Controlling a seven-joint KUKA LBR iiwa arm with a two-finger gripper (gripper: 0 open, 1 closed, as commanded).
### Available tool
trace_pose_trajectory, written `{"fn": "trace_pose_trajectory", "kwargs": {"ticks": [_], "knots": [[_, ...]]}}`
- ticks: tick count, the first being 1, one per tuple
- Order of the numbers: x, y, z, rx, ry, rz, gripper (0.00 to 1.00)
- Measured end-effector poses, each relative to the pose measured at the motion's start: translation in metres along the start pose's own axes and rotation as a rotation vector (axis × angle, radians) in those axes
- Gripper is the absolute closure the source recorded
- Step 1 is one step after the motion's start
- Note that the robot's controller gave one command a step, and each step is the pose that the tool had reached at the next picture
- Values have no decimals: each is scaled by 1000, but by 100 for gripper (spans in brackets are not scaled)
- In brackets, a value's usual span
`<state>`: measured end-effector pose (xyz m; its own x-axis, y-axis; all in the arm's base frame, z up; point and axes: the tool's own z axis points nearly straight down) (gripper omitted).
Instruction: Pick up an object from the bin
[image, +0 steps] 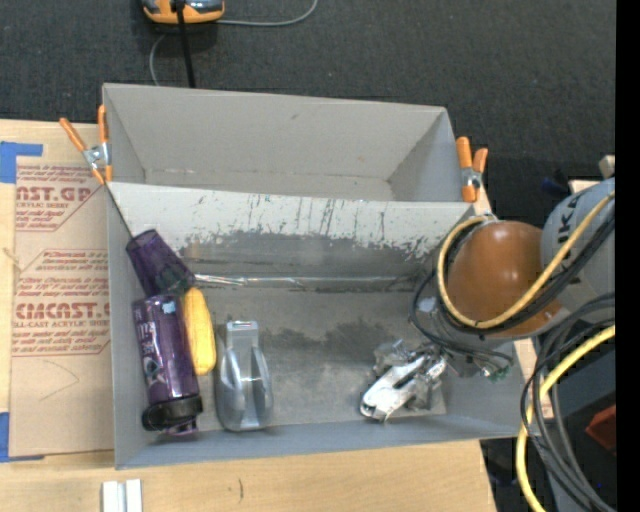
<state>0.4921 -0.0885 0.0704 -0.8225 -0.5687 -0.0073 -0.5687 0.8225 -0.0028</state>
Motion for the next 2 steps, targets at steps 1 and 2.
{"fn": "trace_pose_trajectory", "kwargs": {"ticks": [1, 2], "knots": [[0, 0, 0, 0, 0, 0, 100], [0, 0, 0, 0, 0, 0, 100]]}}
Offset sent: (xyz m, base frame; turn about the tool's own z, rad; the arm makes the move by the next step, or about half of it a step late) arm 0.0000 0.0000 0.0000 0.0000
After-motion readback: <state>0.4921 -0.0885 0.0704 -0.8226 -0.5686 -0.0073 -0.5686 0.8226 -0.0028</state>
